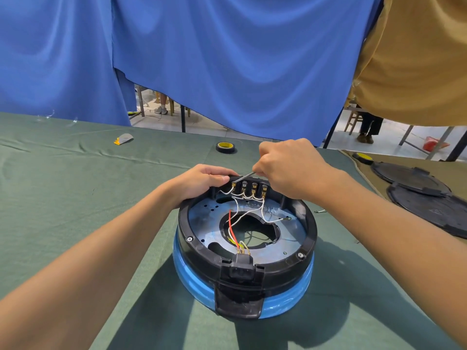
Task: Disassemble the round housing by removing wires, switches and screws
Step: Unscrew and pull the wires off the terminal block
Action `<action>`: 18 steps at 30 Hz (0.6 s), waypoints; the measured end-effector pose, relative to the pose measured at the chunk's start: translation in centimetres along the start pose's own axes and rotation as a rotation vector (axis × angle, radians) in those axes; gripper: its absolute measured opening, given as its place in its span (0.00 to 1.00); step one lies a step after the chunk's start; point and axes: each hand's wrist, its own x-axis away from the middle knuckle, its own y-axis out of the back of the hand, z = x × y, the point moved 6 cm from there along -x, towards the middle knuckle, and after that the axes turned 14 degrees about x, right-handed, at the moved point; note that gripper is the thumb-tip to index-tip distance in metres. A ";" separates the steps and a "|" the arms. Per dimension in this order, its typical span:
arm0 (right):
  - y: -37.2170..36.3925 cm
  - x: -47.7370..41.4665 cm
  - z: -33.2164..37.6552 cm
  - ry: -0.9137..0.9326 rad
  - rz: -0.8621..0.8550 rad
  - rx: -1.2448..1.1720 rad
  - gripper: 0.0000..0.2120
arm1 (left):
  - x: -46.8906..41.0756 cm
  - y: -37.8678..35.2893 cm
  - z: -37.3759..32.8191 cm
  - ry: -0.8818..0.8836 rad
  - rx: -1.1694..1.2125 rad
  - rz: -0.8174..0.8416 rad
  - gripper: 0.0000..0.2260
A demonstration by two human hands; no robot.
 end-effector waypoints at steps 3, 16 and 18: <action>0.1 -0.7 -0.2 0.025 0.024 0.038 0.09 | 0.1 -0.1 -0.1 -0.001 -0.012 0.008 0.14; -4.8 -4.8 -2.8 0.077 0.413 -0.495 0.10 | 0.4 -0.2 -0.5 -0.003 -0.031 -0.007 0.13; -5.0 -4.5 -2.8 0.062 0.418 -0.497 0.10 | 0.4 -0.3 -0.6 -0.008 -0.033 0.003 0.13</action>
